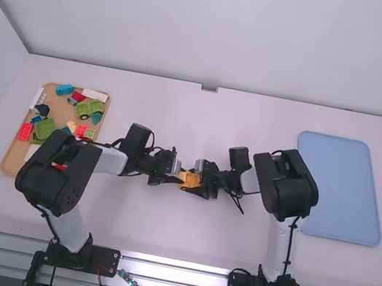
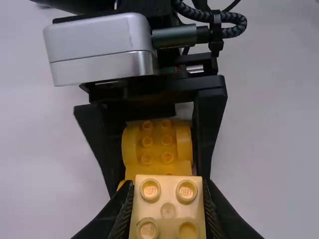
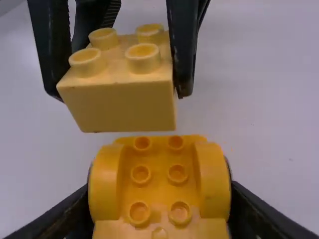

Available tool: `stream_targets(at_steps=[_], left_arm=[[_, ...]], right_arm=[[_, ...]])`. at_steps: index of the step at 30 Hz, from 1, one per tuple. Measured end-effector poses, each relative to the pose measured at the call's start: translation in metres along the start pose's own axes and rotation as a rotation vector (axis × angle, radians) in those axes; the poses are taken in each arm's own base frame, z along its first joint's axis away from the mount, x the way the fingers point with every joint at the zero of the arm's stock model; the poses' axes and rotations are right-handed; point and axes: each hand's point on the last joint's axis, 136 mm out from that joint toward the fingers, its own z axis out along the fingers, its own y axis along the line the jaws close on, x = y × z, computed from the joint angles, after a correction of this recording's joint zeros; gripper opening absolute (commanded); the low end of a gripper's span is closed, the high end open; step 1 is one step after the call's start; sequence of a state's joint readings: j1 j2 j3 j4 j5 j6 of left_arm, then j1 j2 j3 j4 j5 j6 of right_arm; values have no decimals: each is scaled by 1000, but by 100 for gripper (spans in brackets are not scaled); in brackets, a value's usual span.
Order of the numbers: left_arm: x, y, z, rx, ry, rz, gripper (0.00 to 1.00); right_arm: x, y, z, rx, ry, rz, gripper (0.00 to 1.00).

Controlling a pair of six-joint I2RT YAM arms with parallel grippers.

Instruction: Assemble lego blocks to make yellow taxi

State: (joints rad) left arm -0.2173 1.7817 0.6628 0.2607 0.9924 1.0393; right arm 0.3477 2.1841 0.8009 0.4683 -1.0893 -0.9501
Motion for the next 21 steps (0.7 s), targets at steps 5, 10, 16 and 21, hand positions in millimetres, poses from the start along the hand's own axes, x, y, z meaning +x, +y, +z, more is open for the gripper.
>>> stream_targets(at_steps=[5, 10, 16, 21], left_arm=[[-6, 11, 1, -37, -22, 34, 2], [0, 13, 6, -38, -30, -18, 2], [1, 9, 12, -23, -24, -31, 2], [-4, -5, 29, 17, 4, -17, 2]], right_arm=[[1, -1, -3, 4, -3, 11, 58], [1, 0, -3, 0, -3, 16, 62], [1, 0, -3, 0, -3, 15, 67], [1, 0, -3, 0, -3, 15, 65]])
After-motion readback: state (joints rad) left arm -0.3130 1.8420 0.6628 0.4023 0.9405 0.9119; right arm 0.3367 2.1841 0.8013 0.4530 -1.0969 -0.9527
